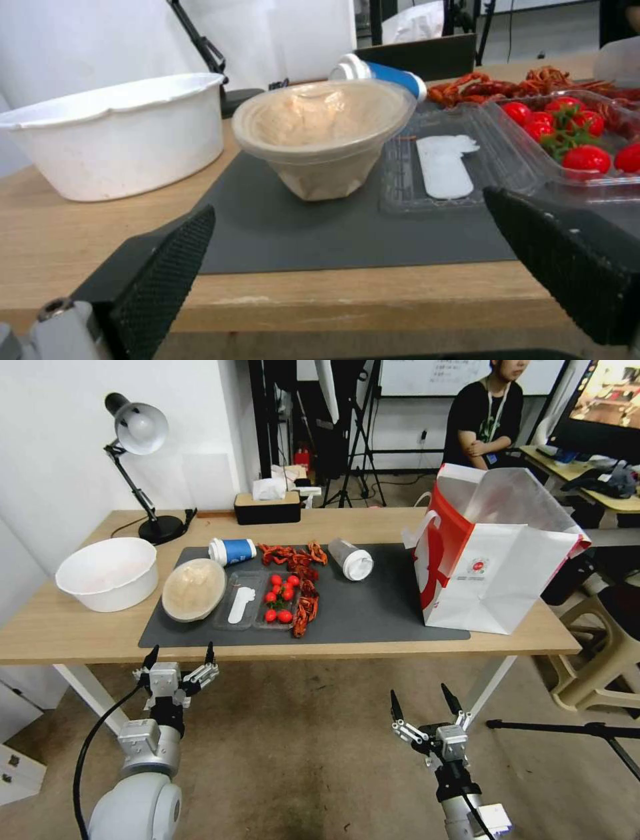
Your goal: Pick up the trash from the table and place it into the takeout bag.
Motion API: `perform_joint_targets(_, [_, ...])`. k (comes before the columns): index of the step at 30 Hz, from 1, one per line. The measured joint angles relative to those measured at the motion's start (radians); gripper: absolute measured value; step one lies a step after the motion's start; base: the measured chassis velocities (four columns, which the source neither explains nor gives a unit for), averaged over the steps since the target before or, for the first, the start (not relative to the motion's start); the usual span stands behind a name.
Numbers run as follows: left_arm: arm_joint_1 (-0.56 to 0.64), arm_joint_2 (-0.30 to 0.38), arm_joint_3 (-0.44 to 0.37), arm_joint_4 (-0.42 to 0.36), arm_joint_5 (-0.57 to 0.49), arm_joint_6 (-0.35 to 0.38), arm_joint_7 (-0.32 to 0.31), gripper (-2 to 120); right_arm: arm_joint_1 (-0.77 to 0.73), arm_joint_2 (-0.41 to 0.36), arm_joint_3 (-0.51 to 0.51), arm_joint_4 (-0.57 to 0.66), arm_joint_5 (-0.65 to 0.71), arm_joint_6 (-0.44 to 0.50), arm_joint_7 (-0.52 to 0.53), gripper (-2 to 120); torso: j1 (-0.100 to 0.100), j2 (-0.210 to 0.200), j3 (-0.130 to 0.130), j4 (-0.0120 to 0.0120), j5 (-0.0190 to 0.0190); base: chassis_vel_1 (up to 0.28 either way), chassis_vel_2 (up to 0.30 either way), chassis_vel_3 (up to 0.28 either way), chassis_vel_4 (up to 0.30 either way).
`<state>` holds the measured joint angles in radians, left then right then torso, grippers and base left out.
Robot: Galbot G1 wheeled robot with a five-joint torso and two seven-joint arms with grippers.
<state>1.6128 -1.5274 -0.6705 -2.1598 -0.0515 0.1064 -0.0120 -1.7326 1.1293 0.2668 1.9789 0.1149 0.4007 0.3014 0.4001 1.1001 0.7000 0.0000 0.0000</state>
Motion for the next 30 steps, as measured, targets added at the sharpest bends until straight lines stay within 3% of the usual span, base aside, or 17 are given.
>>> perform_joint_targets(5, [0.002,0.0,-0.002,-0.001,0.002,-0.002,0.0,100,0.025,-0.012,-0.006,0.01,0.011,-0.023,-0.001,100,0.0,0.0,0.0,0.0,0.0,0.0,0.0,0.0,0.0])
perform_joint_targets(14, [0.007,-0.003,-0.003,-0.008,0.008,-0.006,0.0,100,0.189,-0.062,-0.044,0.105,0.128,-0.204,0.059,100,0.0,0.0,0.0,0.0,0.0,0.0,0.0,0.0,0.0])
perform_joint_targets(17, [0.012,-0.003,-0.002,-0.016,0.012,-0.008,0.0,100,0.337,-0.107,-0.08,0.119,0.25,-0.299,0.07,100,0.0,0.0,0.0,0.0,0.0002,0.0,0.0,0.0,0.0])
perform_joint_targets(20, [0.013,-0.003,-0.002,-0.021,0.013,-0.008,0.0,100,0.441,-0.143,-0.122,0.098,0.335,-0.332,0.076,100,0.0,0.0,0.0,-0.0001,-0.0002,0.0,0.0,0.0,0.0])
perform_joint_targets(25, [0.02,-0.006,-0.005,-0.033,0.014,-0.009,0.0,100,0.739,-0.218,-0.263,-0.027,0.535,-0.393,0.104,100,0.0,0.0,0.0,0.0004,-0.0001,0.0,0.0,0.0,0.0])
perform_joint_targets(30, [0.023,-0.01,-0.006,-0.038,0.014,-0.012,-0.001,100,0.978,-0.237,-0.375,-0.16,0.734,-0.436,0.112,100,0.0,0.0,0.0,0.0001,-0.0001,0.0,0.0,0.0,0.0])
